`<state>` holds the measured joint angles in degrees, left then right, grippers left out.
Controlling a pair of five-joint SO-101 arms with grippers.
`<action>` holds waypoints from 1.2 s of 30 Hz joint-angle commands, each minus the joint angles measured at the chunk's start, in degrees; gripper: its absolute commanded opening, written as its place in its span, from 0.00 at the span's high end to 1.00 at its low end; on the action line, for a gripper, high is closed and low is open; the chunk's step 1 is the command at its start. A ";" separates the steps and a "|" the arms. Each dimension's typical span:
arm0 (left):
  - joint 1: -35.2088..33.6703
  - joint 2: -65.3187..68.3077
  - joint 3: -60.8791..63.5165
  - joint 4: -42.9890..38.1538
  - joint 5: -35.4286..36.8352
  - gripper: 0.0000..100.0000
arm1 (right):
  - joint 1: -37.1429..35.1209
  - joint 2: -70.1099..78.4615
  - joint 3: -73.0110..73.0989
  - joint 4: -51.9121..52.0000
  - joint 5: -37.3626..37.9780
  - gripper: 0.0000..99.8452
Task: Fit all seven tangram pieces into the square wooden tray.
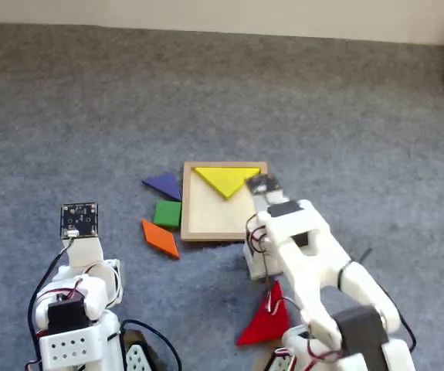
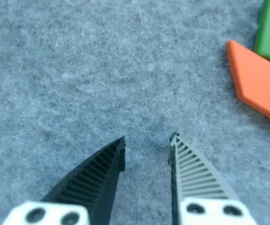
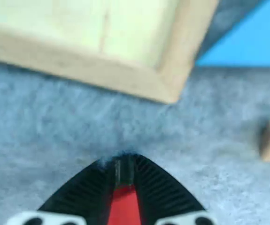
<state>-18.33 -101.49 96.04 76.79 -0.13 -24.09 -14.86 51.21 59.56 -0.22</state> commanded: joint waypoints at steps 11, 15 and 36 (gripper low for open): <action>-0.48 -3.03 1.10 0.70 -0.35 0.84 | 2.33 -31.87 -1.27 11.38 0.26 1.00; -0.48 -3.03 1.10 0.70 -0.35 0.84 | 2.33 -37.05 -1.10 12.97 0.26 1.00; -0.48 -3.03 1.10 0.70 -0.35 0.84 | 13.93 -43.65 -20.79 30.55 0.62 1.00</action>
<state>-18.33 -101.49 96.04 76.79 -0.13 -11.25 -57.14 35.65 87.87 -0.31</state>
